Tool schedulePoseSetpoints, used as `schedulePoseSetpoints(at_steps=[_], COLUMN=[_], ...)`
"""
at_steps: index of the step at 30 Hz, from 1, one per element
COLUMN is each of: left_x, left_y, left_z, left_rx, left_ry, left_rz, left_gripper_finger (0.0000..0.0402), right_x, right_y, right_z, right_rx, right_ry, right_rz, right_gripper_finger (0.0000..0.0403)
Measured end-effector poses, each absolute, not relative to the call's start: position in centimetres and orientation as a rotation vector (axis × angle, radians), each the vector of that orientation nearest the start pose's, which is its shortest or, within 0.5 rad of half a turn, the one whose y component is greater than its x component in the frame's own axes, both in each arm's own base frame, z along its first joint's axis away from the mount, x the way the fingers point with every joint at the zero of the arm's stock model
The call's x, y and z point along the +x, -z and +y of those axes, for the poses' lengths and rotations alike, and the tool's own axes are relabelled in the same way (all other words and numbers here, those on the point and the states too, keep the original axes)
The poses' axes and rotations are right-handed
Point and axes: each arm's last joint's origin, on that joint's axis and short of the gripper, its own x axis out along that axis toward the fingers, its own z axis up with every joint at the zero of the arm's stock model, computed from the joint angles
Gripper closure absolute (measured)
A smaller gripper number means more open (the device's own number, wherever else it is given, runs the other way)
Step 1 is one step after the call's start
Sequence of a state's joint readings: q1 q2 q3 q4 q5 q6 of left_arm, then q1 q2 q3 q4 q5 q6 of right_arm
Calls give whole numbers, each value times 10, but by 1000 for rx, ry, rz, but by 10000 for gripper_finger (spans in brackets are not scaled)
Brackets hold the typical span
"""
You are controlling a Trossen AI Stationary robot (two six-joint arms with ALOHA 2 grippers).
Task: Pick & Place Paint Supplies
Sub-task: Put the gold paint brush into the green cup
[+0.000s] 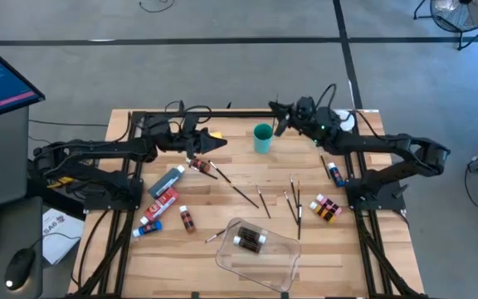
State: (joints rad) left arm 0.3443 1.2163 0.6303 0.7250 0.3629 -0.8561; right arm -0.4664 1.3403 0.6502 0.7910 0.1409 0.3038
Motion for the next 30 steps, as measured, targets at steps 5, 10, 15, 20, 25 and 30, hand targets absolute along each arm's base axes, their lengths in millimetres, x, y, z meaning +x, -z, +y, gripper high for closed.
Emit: schedulePoseSetpoints(at_steps=[5,10,15,20,25,30], left_x=[247,248,249,250,250,250], left_y=[-263,-253,-253,-253,-253,-253], left_z=[71,63,57,53,53,53], left_rx=[-781,-772,-753,-752,-729,-723], left_ry=[-83,-235,-269,-267,-270,-273], left_rz=[-132,-163,-176,-177,-174,-175], left_gripper_finger=[400,400,400,400,400,400], right_x=[251,262,272,277,280,281], right_y=[-242,-229,-201,-184,-177,-175], right_z=[-132,-138,-149,-154,-153,-151], right_rx=[204,146,164,182,188,192], right_ry=[595,578,595,582,577,572], right_rz=[-149,-196,-181,-216,-201,-182], right_gripper_finger=[403,403,403,403,403,402])
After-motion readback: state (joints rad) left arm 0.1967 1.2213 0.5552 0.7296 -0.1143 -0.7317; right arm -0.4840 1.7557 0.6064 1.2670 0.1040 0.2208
